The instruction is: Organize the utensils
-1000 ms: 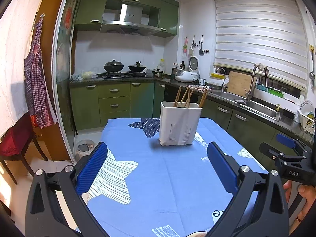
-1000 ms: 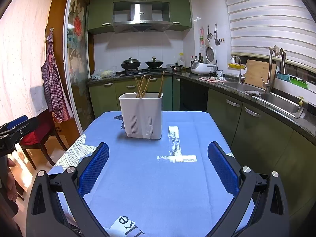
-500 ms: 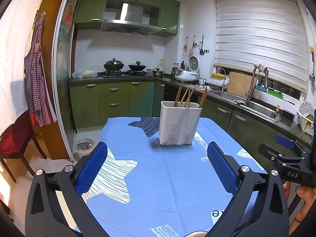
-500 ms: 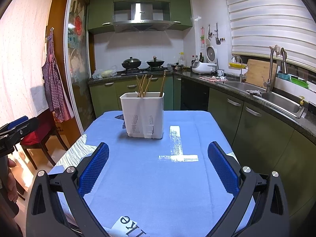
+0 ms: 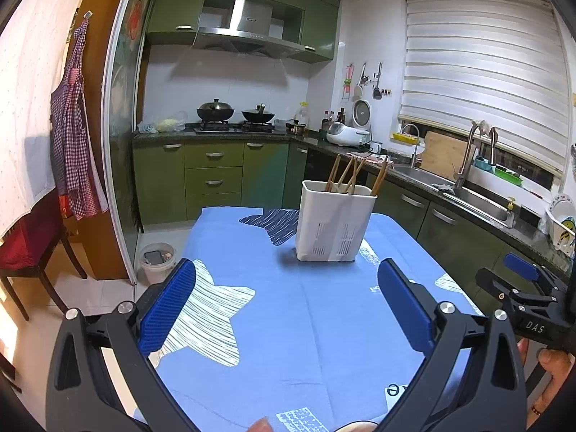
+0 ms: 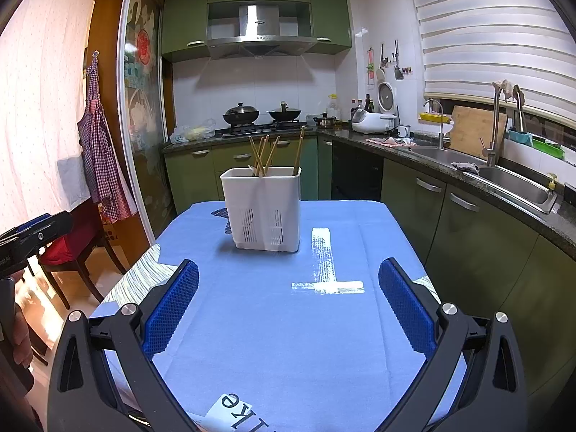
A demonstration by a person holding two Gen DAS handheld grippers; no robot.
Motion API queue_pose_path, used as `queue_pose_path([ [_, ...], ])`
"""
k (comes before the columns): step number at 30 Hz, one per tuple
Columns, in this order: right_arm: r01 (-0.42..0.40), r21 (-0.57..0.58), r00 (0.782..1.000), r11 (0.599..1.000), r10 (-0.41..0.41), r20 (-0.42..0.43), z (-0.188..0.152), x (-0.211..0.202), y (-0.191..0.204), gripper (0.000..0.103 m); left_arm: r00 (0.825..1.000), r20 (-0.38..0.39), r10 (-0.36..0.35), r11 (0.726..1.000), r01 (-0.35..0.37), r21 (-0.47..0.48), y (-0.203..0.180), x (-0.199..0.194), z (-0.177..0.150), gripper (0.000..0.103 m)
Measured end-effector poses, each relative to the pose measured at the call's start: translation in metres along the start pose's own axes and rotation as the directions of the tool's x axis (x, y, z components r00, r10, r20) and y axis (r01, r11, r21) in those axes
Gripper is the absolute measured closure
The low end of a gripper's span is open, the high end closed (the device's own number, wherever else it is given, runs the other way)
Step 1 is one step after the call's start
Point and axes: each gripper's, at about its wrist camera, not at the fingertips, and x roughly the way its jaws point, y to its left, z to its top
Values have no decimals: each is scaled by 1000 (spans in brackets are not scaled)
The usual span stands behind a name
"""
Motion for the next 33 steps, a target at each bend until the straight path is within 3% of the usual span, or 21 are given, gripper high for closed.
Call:
queue_pose_path([
  [33, -10, -2, 1000, 1000, 10, -16, -3, 7, 2, 5, 1000, -8, 6, 1000, -6, 18, -5, -3, 5, 7],
])
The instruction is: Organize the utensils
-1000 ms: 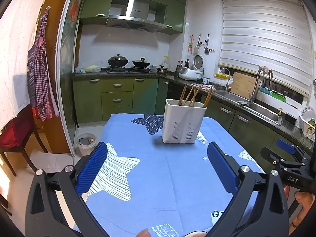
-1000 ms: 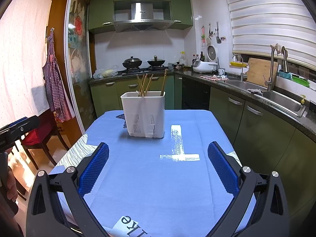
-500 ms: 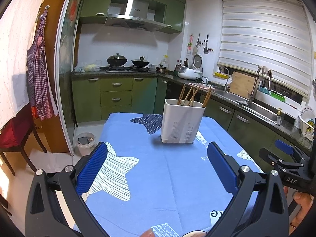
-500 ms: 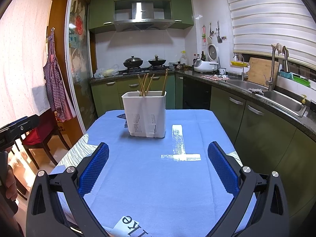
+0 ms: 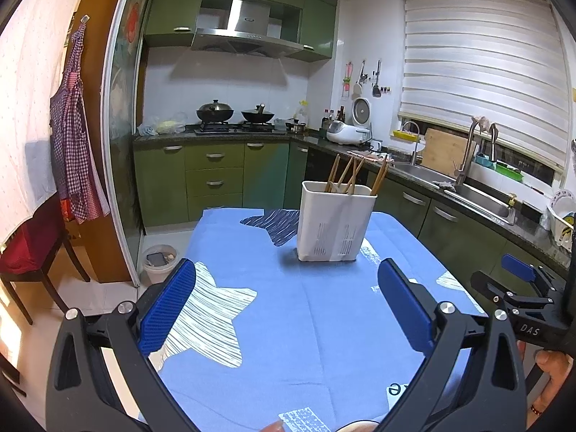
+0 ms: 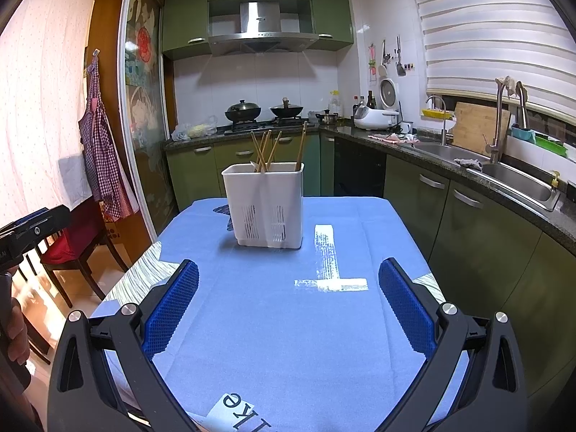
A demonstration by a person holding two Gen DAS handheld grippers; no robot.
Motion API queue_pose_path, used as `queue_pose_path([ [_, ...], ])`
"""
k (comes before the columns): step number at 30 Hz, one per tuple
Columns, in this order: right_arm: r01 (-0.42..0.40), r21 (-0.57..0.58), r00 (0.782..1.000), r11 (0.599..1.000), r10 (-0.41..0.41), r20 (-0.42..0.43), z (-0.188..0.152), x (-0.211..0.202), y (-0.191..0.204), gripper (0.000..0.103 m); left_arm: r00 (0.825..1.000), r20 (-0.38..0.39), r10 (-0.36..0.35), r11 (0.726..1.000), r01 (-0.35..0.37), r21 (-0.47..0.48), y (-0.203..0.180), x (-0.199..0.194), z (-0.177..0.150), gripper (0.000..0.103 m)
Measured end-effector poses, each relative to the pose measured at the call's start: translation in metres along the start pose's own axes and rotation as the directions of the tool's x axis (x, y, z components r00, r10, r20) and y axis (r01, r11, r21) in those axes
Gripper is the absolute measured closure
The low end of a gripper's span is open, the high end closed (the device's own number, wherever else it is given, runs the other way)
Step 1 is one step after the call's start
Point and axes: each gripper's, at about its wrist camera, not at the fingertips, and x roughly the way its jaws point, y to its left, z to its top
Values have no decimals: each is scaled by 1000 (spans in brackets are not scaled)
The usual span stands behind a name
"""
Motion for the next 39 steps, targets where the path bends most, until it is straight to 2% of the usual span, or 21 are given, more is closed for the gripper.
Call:
queue_pose_path([
  [19, -1, 1, 1000, 1000, 1, -10, -2, 6, 4, 5, 1000, -17, -4, 1000, 4, -10, 3, 7, -2, 7],
  [25, -1, 3, 1000, 1000, 1, -12, -4, 8, 5, 5, 999, 30, 30, 999, -30, 10, 1, 4, -4, 7],
  [31, -4, 8, 1000, 1000, 4, -19, -8, 12, 5, 5, 998, 67, 14, 999, -16, 31, 1, 0, -4, 7],
  [35, -4, 11, 1000, 1000, 5, -22, -7, 13, 2, 5, 997, 70, -18, 999, 16, 35, 2, 3, -4, 7],
  [39, -4, 17, 1000, 1000, 4, -31, -8, 18, -1, 5, 999, 51, -4, 1000, 3, 24, 3, 9, -3, 7],
])
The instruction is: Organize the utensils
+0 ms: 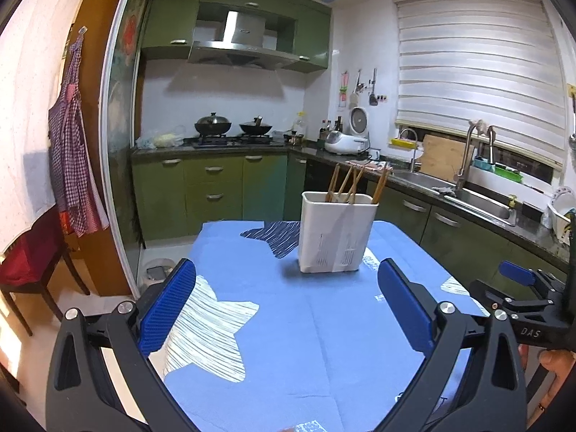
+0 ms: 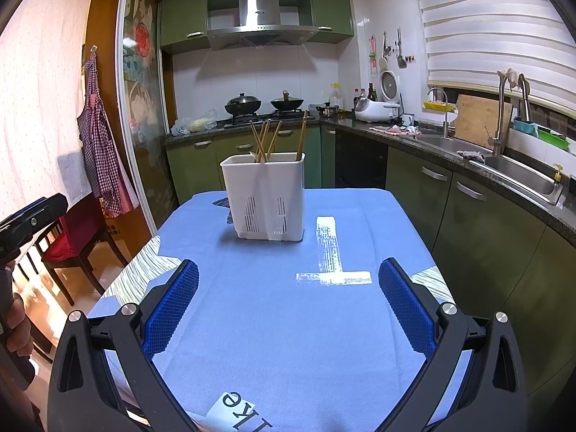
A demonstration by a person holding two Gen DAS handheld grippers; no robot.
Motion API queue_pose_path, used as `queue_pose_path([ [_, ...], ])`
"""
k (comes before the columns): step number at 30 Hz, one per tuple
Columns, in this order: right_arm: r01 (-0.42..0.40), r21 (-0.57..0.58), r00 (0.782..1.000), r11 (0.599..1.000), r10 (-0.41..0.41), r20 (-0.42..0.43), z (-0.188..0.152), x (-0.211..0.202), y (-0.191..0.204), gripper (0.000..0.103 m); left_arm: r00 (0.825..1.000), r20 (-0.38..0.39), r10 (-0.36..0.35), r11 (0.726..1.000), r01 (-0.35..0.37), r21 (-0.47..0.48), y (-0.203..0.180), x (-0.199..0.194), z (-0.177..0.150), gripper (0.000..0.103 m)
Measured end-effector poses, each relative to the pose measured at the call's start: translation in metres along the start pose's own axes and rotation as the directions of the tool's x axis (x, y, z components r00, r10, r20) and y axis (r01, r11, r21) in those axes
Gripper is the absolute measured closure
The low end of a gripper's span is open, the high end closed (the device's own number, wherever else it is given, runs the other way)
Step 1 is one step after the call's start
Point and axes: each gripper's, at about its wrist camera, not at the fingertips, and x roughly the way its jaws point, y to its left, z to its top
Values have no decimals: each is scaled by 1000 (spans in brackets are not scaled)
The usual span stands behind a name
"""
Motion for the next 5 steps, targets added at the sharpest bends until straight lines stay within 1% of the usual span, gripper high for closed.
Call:
queue_pose_path([
  [3, 5, 5, 1000, 1000, -5, -14, -2, 7, -3, 5, 999, -31, 26, 1000, -27, -3, 1, 8, -1, 7],
  [5, 5, 7, 1000, 1000, -5, -20, -3, 10, -4, 5, 999, -42, 25, 1000, -25, 0, 2, 14, -4, 7],
])
